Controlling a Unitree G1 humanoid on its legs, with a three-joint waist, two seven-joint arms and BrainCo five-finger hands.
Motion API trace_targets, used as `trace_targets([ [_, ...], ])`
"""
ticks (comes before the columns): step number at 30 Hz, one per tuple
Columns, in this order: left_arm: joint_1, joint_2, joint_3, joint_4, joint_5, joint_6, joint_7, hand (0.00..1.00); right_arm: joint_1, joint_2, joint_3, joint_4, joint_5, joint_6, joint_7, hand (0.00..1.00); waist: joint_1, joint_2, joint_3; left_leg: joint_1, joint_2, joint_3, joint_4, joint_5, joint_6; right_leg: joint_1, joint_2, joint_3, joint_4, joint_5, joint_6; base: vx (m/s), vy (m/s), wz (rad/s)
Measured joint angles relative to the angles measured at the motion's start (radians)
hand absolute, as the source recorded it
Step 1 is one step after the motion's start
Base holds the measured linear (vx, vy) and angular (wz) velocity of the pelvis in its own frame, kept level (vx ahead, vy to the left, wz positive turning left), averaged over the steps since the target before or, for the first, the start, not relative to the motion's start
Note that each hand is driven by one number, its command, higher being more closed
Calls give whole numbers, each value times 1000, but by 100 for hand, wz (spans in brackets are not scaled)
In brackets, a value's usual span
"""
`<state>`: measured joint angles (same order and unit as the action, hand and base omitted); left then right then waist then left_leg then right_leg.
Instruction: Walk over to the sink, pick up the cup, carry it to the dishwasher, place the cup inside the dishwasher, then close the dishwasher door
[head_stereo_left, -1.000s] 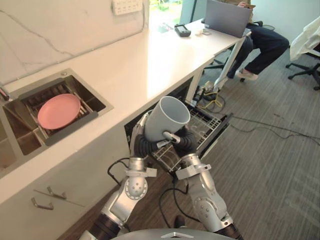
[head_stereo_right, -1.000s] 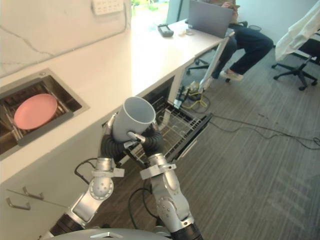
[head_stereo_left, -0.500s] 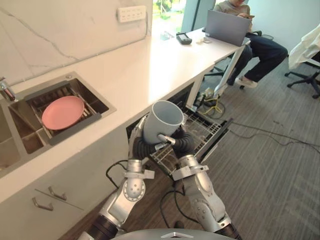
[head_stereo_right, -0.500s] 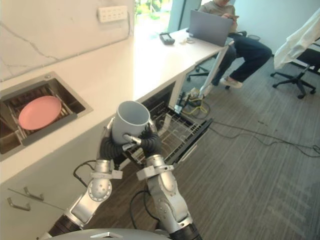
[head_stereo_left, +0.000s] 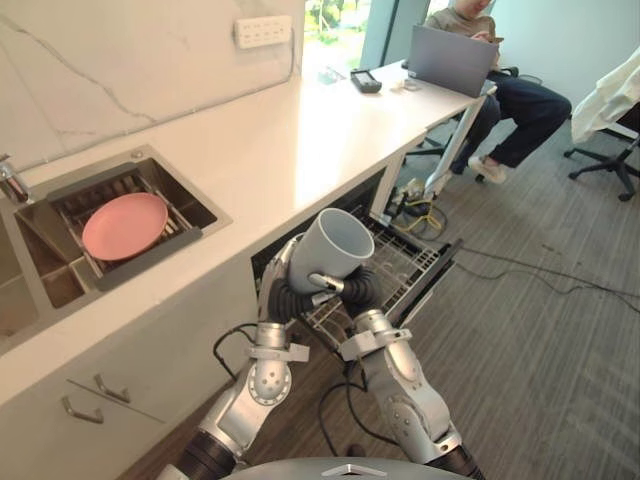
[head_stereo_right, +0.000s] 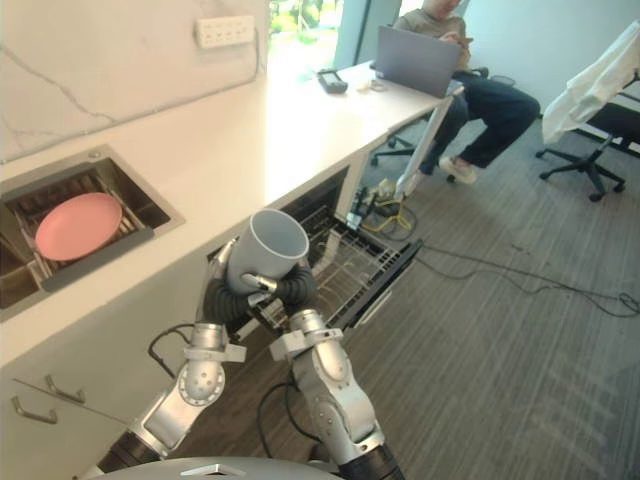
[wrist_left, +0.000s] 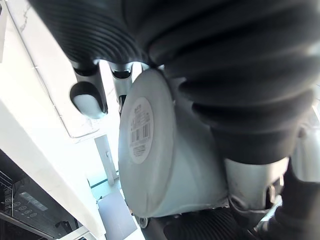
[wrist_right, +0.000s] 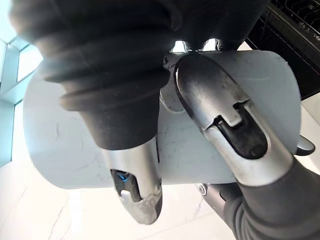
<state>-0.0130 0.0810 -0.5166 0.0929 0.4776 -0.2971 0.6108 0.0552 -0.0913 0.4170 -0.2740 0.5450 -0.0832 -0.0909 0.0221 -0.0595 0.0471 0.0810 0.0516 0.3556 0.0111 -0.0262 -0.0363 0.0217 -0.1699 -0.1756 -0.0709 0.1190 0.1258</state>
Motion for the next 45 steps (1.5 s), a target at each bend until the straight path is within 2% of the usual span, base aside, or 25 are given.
trace_targets([
  [4, 0, 0, 2, 0, 19, 2, 11, 100, 0, 0, 1, 0, 0, 1, 3, 0, -1, 0, -1, 0, 0, 0, 0, 0, 0, 0, 0, 0, 0, 0, 0, -8, -5, 0],
  [5, 0, 0, 2, 0, 19, 2, 11, 100, 0, 0, 1, 0, 0, 2, 3, 100, -1, 0, -2, 0, 0, 0, 0, 0, 0, 0, 0, 0, 0, 0, 0, 0, 0, 0],
  [18, 0, 0, 6, -1, 46, 13, 23, 100, 0, 0, 10, 0, -2, -5, -22, 100, -11, 5, -13, 0, -1, -1, -1, 1, 0, 0, -1, -2, 0, -8, -6, 0, 0, 0],
  [19, 0, 0, 6, -1, 45, 13, 25, 0, 0, 0, 11, 0, -2, -5, -23, 100, -11, 5, -13, 0, -1, -1, -1, 1, 0, 0, -1, -2, 0, -8, -6, 0, 0, 0],
  [25, 0, -2, -26, -2, 33, 10, 30, 0, -13, 2, 2, 0, -1, -7, -65, 100, -13, 5, -13, 0, -1, -2, -1, 1, 0, 0, -1, -3, 0, -8, -5, 0, 0, 0],
  [34, 12, -4, -21, -2, 12, 0, 38, 0, -13, 14, -61, 0, 43, -11, -71, 100, -17, 5, -13, 4, -3, -3, -11, 6, 1, 1, -1, -4, 2, -8, -3, 0, 0, 0],
  [41, 29, -23, 82, -2, -68, -12, 35, 0, -8, 43, -193, 0, 46, -21, -100, 100, -23, 5, -13, 12, -7, -6, -32, 17, 2, 1, -2, -7, 2, -7, 0, -8, -7, 1],
  [44, 56, -25, 127, 15, -174, -23, -33, 0, -7, 41, -285, 28, 38, -20, -111, 100, -24, 5, -13, 11, -7, -22, -31, 18, 2, 11, -3, -24, 2, -6, 2, -18, -22, 15],
  [45, 67, -24, 150, 48, -235, -34, -83, 0, -11, 38, -334, 65, 37, -17, -112, 100, -21, 5, -12, 8, -7, -31, -30, 20, 3, 14, -4, -31, 2, -6, 2, -39, -26, 18],
])
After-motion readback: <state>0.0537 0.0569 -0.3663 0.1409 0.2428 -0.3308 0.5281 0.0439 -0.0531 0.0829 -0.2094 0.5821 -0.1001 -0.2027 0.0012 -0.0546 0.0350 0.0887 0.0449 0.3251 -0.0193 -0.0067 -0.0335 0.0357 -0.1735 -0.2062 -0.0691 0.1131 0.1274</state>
